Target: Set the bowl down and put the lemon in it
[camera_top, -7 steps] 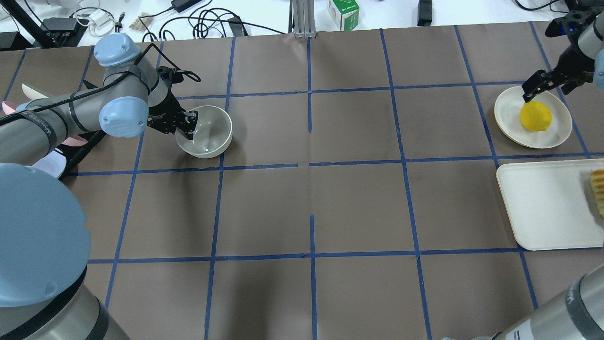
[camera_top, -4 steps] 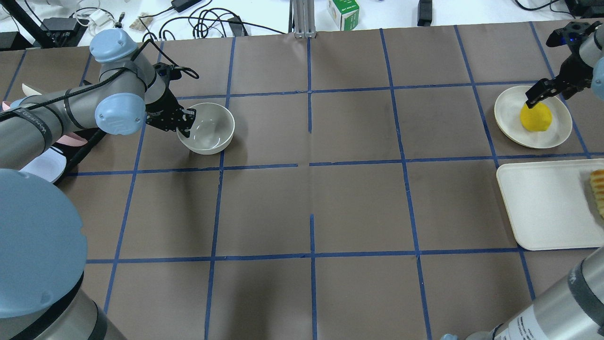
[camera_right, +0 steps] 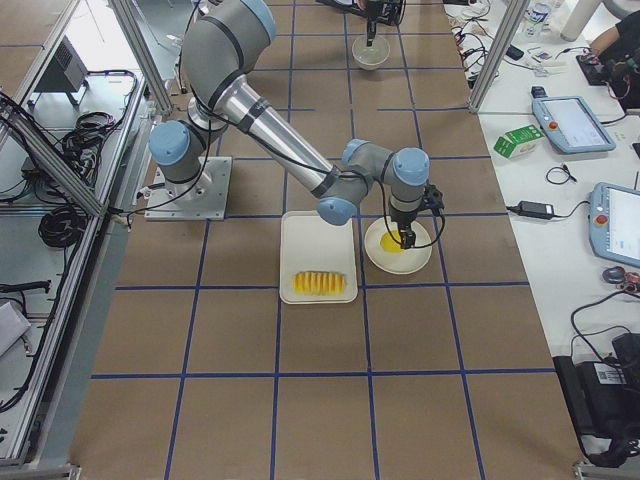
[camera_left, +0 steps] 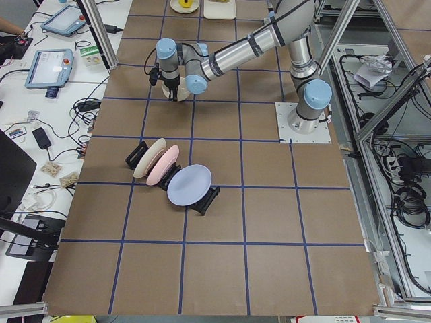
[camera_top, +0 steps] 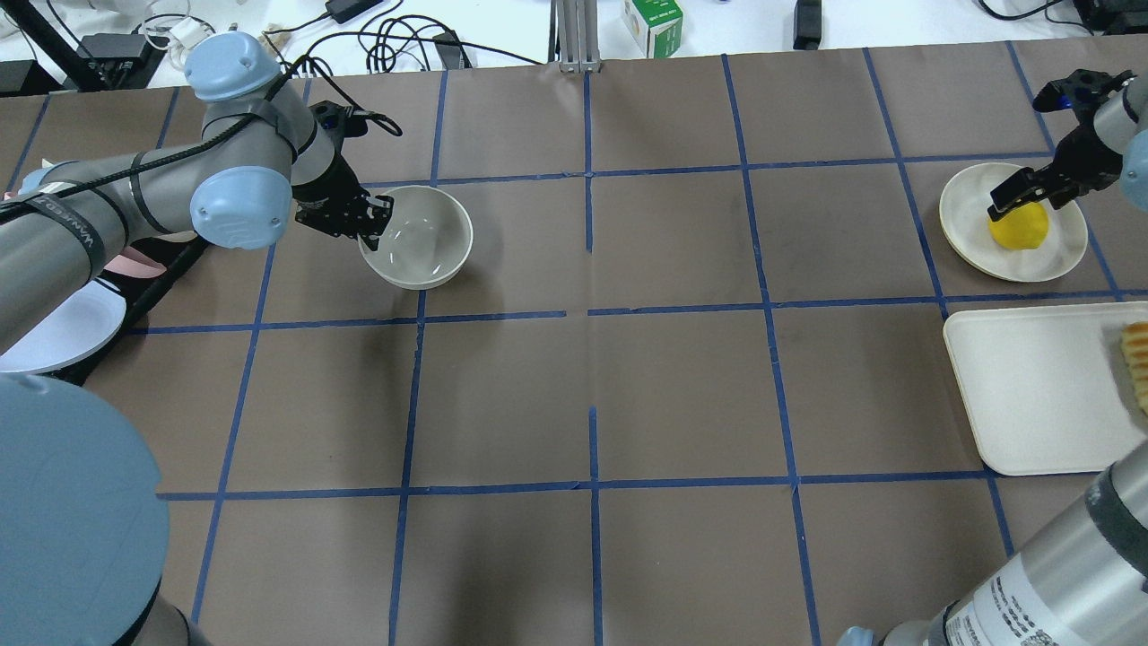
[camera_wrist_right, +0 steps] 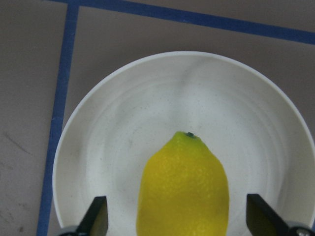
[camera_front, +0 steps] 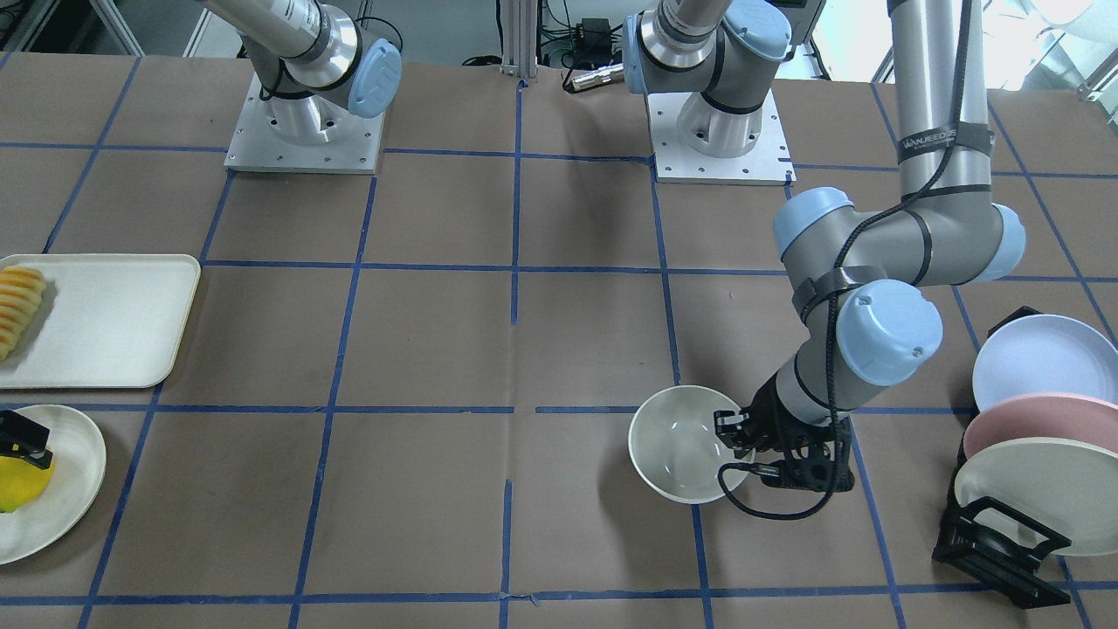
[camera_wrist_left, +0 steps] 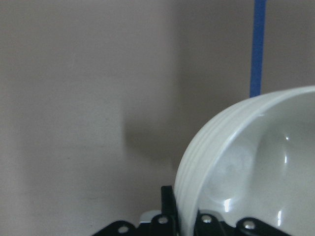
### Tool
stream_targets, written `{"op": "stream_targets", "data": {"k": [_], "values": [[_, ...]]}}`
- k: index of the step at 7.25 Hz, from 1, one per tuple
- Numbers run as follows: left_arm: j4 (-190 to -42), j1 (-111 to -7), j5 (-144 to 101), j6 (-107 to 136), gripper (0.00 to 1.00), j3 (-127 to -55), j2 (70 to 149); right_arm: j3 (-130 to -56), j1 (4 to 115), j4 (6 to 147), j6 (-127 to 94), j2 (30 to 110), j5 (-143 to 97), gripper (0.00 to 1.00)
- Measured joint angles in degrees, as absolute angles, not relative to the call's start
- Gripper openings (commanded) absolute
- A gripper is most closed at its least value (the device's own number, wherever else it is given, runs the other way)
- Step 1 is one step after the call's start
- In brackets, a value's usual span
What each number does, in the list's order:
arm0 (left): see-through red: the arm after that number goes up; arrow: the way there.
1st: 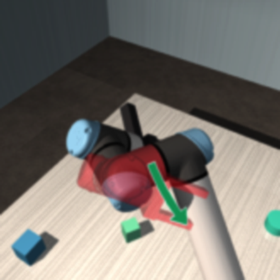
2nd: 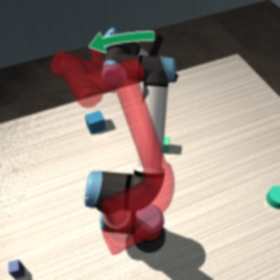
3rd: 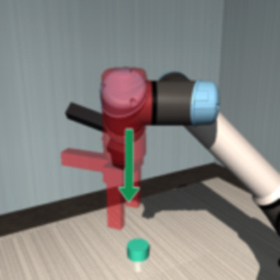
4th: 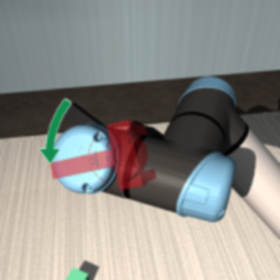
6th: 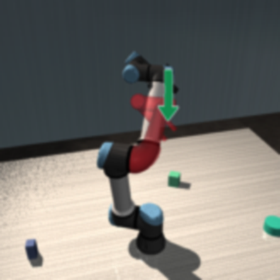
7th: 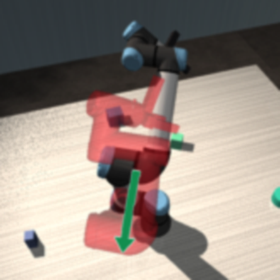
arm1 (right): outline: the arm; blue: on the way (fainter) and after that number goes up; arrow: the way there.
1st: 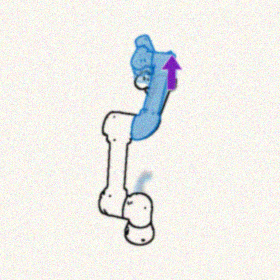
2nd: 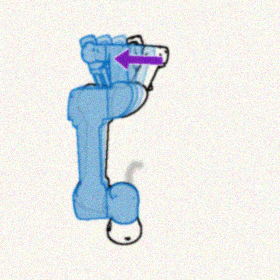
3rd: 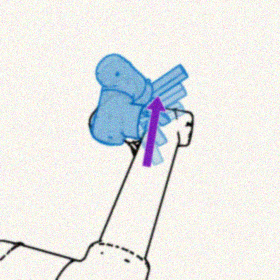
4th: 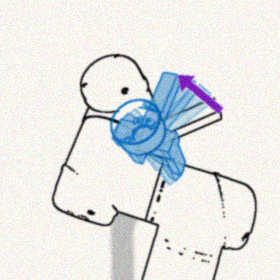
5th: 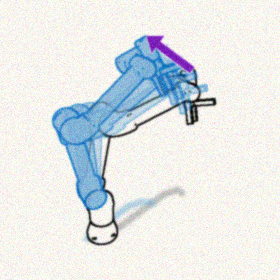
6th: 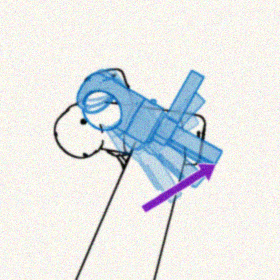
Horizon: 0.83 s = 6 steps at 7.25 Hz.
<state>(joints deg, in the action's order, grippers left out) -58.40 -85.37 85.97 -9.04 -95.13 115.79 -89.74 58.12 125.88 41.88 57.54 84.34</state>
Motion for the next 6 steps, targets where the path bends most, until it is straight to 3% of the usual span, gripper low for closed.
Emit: {"op": "stream_targets", "data": {"k": [1,3,6], "values": [[-58.63,-88.31,85.79,-8.45,0.0,-95.02,115.19,-89.74,58.03,125.91,41.83,56.95,84.22,0.75],[-57.76,-93.75,83.35,-5.66,0.0,-95.49,115.05,-89.78,57.94,125.93,41.73,56.36,84.39,0.0],[-55.56,-100.58,81.63,-1.04,0.0,-96.29,116.57,-89.91,57.92,124.94,41.65,56.67,86.45,0.0]]}}
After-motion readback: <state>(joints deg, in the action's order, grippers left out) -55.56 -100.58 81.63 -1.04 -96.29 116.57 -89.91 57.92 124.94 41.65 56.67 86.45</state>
